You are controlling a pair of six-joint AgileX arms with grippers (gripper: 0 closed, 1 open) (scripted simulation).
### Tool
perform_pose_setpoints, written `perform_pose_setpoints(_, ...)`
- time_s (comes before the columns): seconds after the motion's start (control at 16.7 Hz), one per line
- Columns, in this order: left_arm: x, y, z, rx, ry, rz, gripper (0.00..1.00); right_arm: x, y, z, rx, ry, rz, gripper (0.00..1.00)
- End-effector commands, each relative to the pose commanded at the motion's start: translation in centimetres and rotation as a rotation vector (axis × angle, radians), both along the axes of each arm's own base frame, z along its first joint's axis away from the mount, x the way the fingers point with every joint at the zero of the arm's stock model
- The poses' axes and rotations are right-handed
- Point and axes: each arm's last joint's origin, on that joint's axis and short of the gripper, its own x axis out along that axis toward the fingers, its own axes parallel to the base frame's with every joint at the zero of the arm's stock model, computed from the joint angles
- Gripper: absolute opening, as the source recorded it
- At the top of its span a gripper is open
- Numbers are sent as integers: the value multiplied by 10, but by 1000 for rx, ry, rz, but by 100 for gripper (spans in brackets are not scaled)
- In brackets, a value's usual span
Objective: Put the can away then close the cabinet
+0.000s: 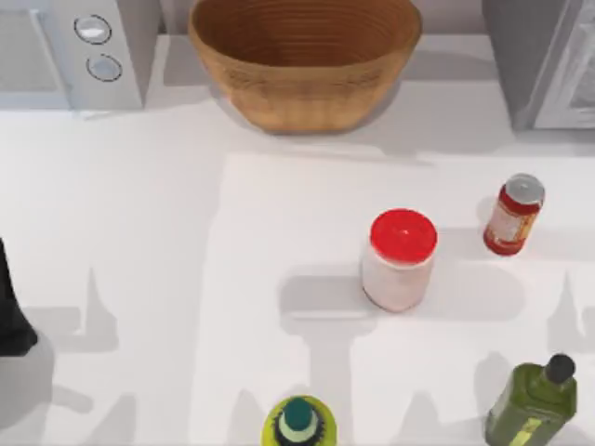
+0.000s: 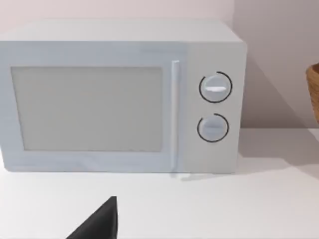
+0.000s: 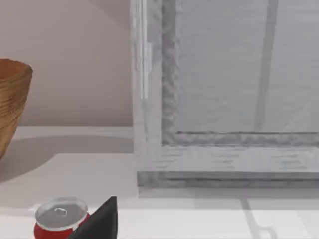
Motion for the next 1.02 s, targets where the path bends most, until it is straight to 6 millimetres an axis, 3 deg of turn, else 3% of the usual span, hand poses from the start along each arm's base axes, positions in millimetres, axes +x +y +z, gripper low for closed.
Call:
perform_pose_setpoints(0.3, 0, 0, 0, 0, 0, 0, 100, 3, 3, 8, 25, -4, 16, 100)
perform_pose_setpoints(0.54, 0, 0, 0, 0, 0, 0, 100, 18, 12, 23, 83, 38, 32, 100)
perform_pose_setpoints(0.78, 0, 0, 0, 0, 0, 0, 100, 54, 30, 25, 109, 172, 20, 100)
perform_pose_setpoints(1.02, 0, 0, 0, 0, 0, 0, 100, 101, 58, 0, 87, 339, -8, 100)
